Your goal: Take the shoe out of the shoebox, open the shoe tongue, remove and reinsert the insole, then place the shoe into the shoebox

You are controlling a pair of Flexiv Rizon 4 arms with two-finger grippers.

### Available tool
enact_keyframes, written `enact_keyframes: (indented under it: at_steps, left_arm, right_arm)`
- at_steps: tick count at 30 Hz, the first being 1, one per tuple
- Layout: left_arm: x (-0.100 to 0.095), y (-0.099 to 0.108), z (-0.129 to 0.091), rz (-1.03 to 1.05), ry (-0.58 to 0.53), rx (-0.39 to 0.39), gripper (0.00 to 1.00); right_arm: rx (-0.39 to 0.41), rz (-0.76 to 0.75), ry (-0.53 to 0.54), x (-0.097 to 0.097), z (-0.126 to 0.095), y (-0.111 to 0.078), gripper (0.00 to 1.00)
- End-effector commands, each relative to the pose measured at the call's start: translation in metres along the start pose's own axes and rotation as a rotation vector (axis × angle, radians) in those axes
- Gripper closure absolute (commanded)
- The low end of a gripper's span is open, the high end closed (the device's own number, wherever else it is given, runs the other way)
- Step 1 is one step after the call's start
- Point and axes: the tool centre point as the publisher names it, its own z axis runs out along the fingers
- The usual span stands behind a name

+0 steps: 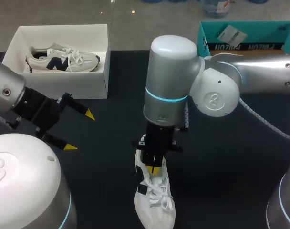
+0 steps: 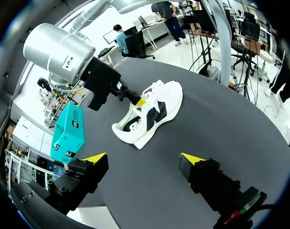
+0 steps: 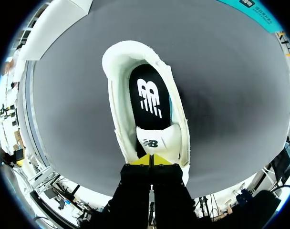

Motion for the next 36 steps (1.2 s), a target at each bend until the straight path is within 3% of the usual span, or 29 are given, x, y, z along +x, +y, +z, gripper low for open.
enact_keyframes:
  at_steps: [1,6,14,18,21,25,27,28,36]
  left_arm:
    - [0.0,-0.001,0.0,0.0,0.002,-0.002,0.0]
    - [0.0,-0.001,0.0,0.0,0.002,-0.002,0.0]
    - [0.0,-0.001,0.0,0.0,0.002,-0.002,0.0]
    - [0.0,-0.001,0.0,0.0,0.002,-0.002,0.0]
    - [0.0,-0.001,0.0,0.0,0.002,-0.002,0.0]
    - [0.0,-0.001,0.0,0.0,0.002,-0.002,0.0]
    - [0.0,-0.001,0.0,0.0,0.002,-0.002,0.0]
    - [0.0,-0.001,0.0,0.0,0.002,-0.002,0.0]
    - [0.0,-0.001,0.0,0.0,0.002,-0.002,0.0]
  right_arm:
    - [0.021,0.0,0.011,-0.001,0.016,0.005,1.0]
    - [0.024,-0.002,0.013,-0.004,0.016,0.006,1.0]
    - [-0.023,-0.071,-0.006,0.001,-0.022,0.008,1.0]
    - [-0.081,-0.303,0.011,0.002,-0.037,0.013,1.0]
    - [-0.14,-0.486,-0.058,0.004,-0.044,0.011,1.0]
    - [-0.194,-0.562,-0.075,0.005,-0.059,0.007,1.0]
    - [-0.202,-0.599,0.026,0.005,-0.064,0.009,1.0]
    - [-0.182,-0.588,0.066,0.006,-0.064,0.013,0.0]
    - [-0.182,-0.588,0.066,0.006,-0.064,0.013,0.0]
